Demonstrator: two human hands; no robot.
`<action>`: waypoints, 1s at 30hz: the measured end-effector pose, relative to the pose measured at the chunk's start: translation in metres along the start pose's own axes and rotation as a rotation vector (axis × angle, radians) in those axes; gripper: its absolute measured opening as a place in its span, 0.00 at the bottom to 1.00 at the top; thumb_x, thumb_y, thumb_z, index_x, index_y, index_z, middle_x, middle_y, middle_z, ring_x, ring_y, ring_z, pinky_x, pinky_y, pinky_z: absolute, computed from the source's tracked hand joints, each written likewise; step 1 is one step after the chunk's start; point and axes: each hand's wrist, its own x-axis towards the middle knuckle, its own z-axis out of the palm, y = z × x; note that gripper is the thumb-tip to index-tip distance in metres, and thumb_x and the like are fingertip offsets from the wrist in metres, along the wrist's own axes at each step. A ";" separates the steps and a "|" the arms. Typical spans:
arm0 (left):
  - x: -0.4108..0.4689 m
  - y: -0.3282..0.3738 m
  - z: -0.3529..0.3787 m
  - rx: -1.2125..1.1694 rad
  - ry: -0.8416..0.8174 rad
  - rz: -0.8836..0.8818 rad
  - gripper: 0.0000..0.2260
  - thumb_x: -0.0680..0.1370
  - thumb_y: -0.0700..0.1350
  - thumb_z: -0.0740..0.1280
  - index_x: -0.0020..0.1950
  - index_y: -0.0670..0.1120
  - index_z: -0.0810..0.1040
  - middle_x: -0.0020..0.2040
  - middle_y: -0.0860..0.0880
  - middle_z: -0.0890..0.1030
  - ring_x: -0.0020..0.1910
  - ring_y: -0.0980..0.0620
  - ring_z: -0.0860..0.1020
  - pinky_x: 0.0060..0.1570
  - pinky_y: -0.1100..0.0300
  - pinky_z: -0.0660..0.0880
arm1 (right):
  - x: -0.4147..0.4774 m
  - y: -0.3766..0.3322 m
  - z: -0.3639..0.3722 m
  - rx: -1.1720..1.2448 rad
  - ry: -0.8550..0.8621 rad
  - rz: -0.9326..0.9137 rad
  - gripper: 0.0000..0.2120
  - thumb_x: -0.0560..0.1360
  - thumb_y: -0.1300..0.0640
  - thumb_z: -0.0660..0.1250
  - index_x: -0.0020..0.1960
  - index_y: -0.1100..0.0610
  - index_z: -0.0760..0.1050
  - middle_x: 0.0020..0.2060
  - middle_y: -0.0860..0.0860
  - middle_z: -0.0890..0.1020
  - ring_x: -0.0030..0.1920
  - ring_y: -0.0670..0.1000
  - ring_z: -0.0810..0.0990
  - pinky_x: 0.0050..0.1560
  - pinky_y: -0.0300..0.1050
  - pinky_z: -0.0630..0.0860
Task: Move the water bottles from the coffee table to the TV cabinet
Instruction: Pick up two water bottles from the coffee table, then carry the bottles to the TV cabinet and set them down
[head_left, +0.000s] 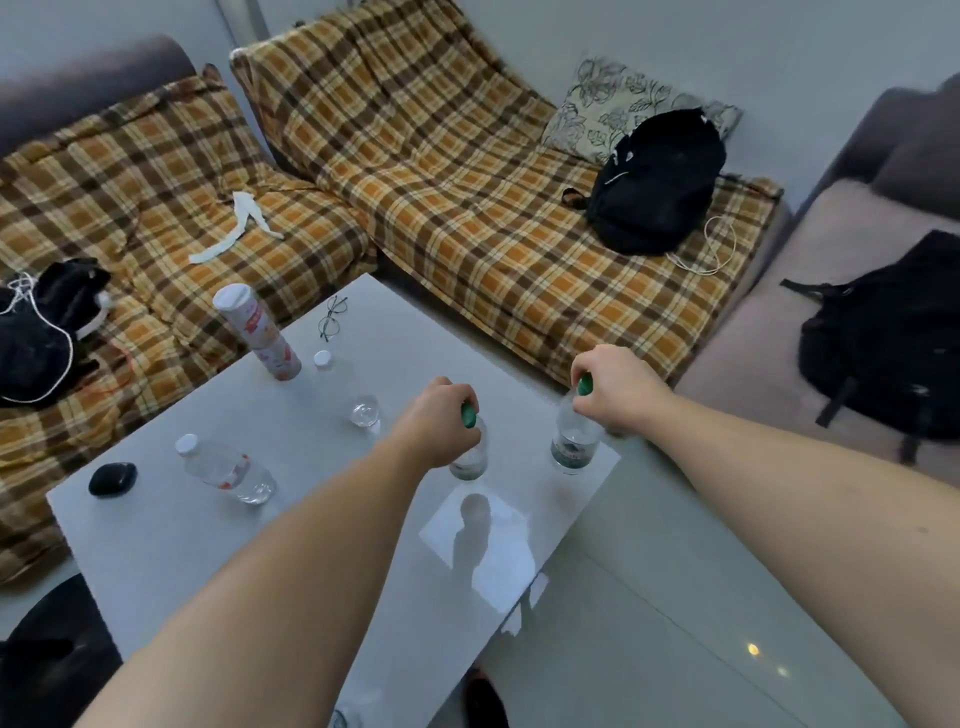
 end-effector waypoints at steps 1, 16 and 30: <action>-0.001 0.013 0.002 0.009 -0.013 0.020 0.10 0.71 0.45 0.68 0.52 0.49 0.75 0.49 0.51 0.69 0.47 0.49 0.71 0.45 0.57 0.68 | -0.010 0.011 -0.006 -0.008 0.010 0.019 0.03 0.71 0.58 0.68 0.43 0.53 0.75 0.47 0.51 0.74 0.48 0.55 0.76 0.43 0.49 0.76; -0.032 0.286 0.099 0.248 -0.237 0.535 0.09 0.70 0.46 0.70 0.49 0.49 0.75 0.48 0.49 0.72 0.45 0.49 0.73 0.43 0.58 0.71 | -0.257 0.212 -0.073 0.155 0.266 0.421 0.07 0.70 0.62 0.68 0.48 0.57 0.78 0.45 0.52 0.73 0.48 0.55 0.76 0.49 0.48 0.75; -0.270 0.576 0.298 0.463 -0.578 1.451 0.13 0.70 0.42 0.65 0.55 0.47 0.76 0.53 0.46 0.72 0.48 0.42 0.77 0.47 0.51 0.77 | -0.682 0.278 -0.005 0.307 0.586 1.376 0.06 0.66 0.62 0.69 0.42 0.55 0.78 0.45 0.51 0.79 0.48 0.54 0.78 0.49 0.48 0.76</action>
